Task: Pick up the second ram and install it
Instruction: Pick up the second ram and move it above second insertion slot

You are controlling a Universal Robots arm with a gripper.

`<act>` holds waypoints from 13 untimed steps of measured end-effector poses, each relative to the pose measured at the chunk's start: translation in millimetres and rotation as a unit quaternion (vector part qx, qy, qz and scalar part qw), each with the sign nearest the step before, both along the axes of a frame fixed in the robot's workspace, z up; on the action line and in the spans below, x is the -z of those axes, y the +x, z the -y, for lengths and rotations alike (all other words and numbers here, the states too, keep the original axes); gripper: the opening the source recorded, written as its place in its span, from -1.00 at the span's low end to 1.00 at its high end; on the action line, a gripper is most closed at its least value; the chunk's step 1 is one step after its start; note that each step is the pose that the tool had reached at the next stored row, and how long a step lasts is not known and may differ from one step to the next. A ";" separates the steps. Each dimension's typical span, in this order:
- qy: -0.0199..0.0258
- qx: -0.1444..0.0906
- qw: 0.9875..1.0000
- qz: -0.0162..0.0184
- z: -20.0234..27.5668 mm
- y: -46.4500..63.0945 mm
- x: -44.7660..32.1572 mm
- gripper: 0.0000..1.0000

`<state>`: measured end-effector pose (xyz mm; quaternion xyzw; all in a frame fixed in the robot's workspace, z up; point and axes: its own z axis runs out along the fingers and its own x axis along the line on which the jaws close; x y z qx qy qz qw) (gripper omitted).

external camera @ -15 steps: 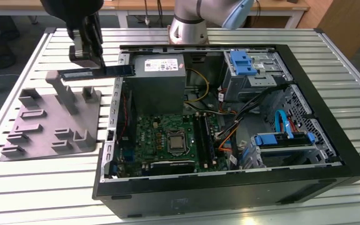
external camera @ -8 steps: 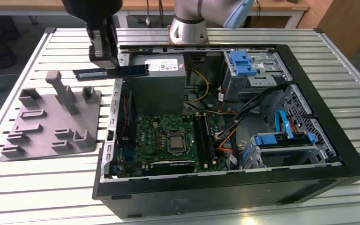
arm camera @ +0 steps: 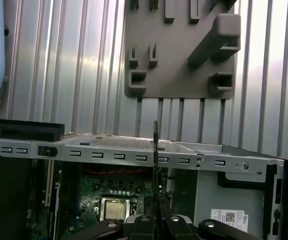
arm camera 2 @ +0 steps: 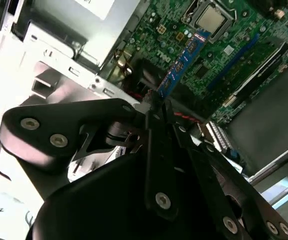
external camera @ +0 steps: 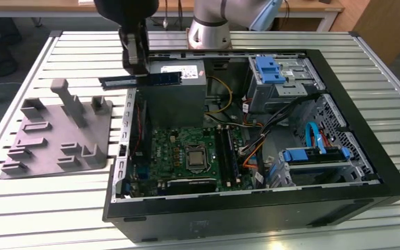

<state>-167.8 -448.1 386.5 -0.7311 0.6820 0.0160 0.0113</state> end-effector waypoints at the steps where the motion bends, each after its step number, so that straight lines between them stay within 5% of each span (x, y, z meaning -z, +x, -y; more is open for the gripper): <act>1: 0.000 0.000 1.000 0.000 0.0 3.7 0.2 -0.73; 13: 0.000 0.000 1.000 0.000 0.0 40.1 2.3 -0.73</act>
